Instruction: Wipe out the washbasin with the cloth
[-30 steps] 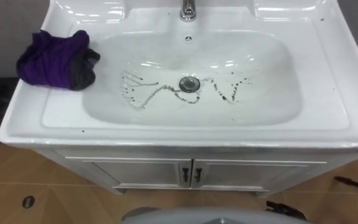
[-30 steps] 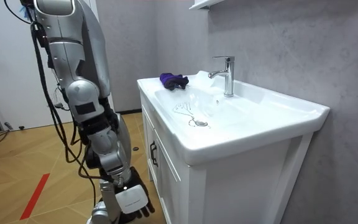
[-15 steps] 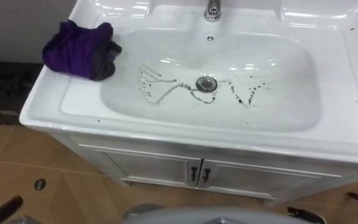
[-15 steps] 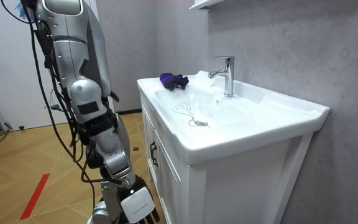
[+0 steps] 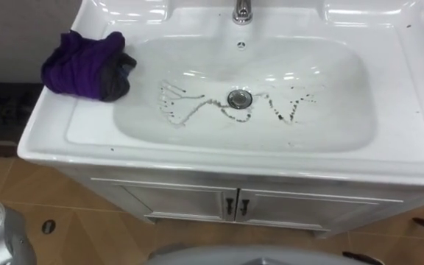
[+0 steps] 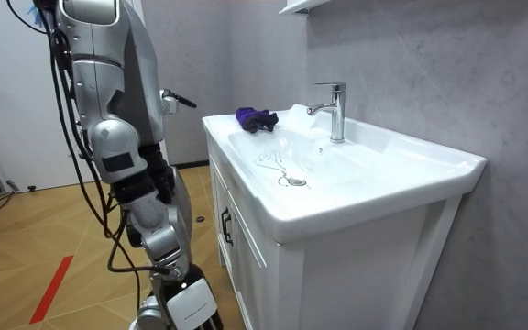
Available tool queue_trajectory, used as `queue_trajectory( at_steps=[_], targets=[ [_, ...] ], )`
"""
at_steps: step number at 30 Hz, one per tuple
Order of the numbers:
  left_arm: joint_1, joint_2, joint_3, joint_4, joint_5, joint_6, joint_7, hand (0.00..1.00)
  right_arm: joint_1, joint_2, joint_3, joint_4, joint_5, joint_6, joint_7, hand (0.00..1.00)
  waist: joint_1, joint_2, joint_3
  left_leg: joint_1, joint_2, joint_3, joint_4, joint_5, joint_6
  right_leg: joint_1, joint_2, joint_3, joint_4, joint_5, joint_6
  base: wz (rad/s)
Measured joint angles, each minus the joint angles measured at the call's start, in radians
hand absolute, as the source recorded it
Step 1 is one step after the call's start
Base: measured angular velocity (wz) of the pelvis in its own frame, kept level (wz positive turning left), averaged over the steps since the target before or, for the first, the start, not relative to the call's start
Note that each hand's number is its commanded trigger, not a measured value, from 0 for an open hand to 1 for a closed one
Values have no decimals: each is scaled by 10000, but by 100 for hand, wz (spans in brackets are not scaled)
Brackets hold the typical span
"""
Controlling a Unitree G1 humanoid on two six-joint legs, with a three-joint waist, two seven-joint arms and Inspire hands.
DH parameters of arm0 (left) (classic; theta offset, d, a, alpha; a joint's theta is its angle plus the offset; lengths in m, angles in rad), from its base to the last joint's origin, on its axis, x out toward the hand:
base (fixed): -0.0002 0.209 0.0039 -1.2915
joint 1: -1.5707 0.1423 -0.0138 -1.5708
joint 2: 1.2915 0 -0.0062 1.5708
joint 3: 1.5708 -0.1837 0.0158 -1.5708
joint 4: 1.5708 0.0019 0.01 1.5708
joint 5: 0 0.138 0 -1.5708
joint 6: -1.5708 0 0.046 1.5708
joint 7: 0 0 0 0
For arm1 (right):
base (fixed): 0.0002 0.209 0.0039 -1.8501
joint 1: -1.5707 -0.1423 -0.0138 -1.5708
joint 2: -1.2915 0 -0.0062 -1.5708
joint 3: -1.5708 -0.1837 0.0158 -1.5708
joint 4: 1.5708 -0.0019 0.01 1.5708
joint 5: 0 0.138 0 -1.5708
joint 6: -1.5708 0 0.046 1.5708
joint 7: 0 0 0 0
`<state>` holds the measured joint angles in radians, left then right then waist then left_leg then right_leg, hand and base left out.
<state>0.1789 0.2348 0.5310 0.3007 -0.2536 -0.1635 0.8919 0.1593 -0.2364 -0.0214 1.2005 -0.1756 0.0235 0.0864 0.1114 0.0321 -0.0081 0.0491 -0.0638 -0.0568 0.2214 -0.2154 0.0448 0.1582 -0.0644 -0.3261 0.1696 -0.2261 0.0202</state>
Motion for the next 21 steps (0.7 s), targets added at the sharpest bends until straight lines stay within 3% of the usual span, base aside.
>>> queue_trajectory(
  at_steps=[5,10,13,18,21],
  targets=[
    [13,135,-573,-1237,1278,-16,-3,0,101,13,-4,95,-65,-1,30,0,-67,-58,44,-15,-12,-44,36,-2,4,5,3,3,-23,2,1,2],
    [2,137,-671,-2295,3029,-114,-78,0,16,44,-14,186,-345,0,167,0,-465,93,100,-16,2,-27,8,-3,3,-16,22,133,-22,3,2,-1],
    [-36,138,-868,-3167,3502,-115,-132,0,52,27,-9,178,-351,17,323,0,-565,116,118,-42,6,-3,-11,-2,2,-66,37,224,-22,2,2,-5],
    [-186,138,-1240,-3592,4267,-113,-560,0,82,-18,-10,164,-399,14,389,0,-611,193,94,10,21,140,-21,-2,3,-66,35,261,-25,3,1,-8],
    [-220,137,-1522,-3591,4818,-59,-894,0,-30,-17,-3,328,-433,3,373,0,-740,214,136,113,29,119,-57,-1,3,6,33,269,-14,3,1,-1]
  ],
)
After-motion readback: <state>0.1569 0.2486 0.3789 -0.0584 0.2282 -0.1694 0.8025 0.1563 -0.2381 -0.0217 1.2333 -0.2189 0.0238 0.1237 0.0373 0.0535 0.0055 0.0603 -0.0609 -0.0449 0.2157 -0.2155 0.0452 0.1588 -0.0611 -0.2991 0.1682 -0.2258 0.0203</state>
